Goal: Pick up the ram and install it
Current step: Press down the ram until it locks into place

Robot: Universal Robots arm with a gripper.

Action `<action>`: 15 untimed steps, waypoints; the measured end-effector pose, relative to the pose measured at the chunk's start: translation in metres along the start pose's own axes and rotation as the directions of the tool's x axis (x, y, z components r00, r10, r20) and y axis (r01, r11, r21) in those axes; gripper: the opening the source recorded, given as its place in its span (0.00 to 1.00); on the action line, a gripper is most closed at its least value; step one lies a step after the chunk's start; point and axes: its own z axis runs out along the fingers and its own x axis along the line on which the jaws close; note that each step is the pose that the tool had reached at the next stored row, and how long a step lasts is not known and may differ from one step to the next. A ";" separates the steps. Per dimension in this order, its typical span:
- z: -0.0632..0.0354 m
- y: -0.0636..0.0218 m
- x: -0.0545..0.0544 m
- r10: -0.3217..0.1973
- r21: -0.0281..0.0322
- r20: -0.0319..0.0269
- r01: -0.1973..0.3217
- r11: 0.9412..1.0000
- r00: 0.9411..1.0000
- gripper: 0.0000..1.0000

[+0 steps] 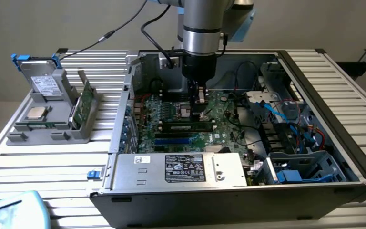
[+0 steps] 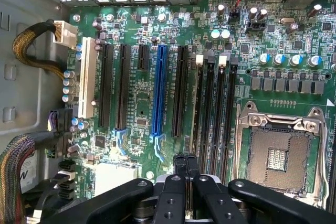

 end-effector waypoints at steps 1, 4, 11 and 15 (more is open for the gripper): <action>0.0000 0.0000 0.000 0.000 0.000 0.000 0.000 1.000 1.000 0.11; 0.0000 0.0000 0.000 0.000 0.001 0.000 0.000 1.000 1.000 0.11; 0.0001 0.0001 0.001 0.000 0.001 0.004 0.000 1.000 1.000 0.11; 0.0014 -0.0013 0.006 0.000 0.003 0.024 0.000 1.000 1.000 0.11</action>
